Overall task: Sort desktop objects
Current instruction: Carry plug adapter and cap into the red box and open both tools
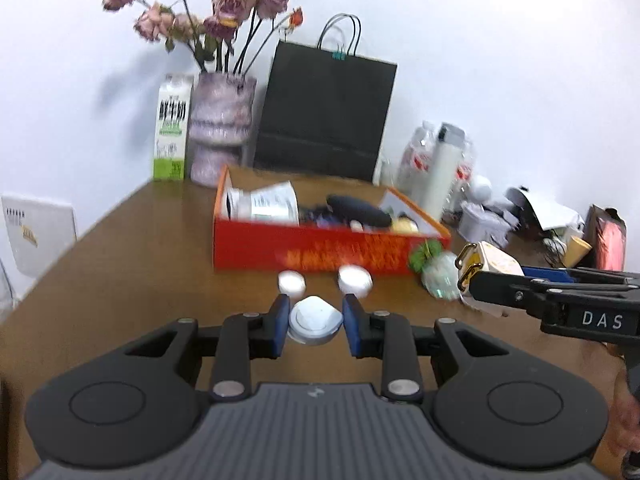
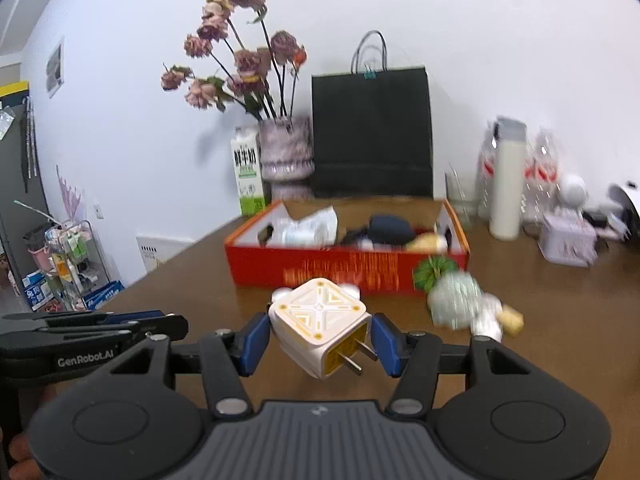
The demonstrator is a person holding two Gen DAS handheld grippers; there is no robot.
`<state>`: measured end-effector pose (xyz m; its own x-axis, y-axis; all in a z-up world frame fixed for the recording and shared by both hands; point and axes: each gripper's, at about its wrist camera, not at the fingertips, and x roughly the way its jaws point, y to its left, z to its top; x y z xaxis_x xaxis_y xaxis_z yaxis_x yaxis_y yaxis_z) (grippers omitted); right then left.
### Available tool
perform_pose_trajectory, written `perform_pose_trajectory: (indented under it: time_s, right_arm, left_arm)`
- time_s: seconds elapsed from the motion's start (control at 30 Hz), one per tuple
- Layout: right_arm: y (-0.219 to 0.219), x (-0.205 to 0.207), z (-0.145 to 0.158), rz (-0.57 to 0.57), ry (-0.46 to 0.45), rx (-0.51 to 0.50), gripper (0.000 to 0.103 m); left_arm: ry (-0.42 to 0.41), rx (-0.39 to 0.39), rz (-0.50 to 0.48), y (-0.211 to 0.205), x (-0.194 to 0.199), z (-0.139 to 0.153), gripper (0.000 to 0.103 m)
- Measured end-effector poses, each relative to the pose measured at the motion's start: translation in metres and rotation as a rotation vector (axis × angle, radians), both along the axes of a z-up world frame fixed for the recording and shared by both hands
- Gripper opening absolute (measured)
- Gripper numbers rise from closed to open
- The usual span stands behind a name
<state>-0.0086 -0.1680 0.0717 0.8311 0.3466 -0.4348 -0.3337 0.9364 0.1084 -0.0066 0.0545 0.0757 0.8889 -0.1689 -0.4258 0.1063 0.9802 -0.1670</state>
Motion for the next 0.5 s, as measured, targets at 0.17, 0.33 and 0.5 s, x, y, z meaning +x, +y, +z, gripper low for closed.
perform_pose_trajectory:
  time_s: [0.17, 0.33, 0.5]
  right_arm:
    - [0.005, 0.061, 0.024, 0.034, -0.034, -0.006, 0.055]
    - [0.013, 0.148, 0.037, 0.052, 0.011, -0.005, 0.055]
    - [0.031, 0.248, 0.021, 0.072, 0.15, 0.017, 0.055]
  left_arm:
    - [-0.005, 0.031, 0.039, 0.015, 0.063, 0.02, 0.029]
    - [0.06, -0.008, 0.007, 0.026, 0.141, 0.026, 0.029]
    - [0.15, -0.013, 0.001, 0.026, 0.214, 0.006, 0.029]
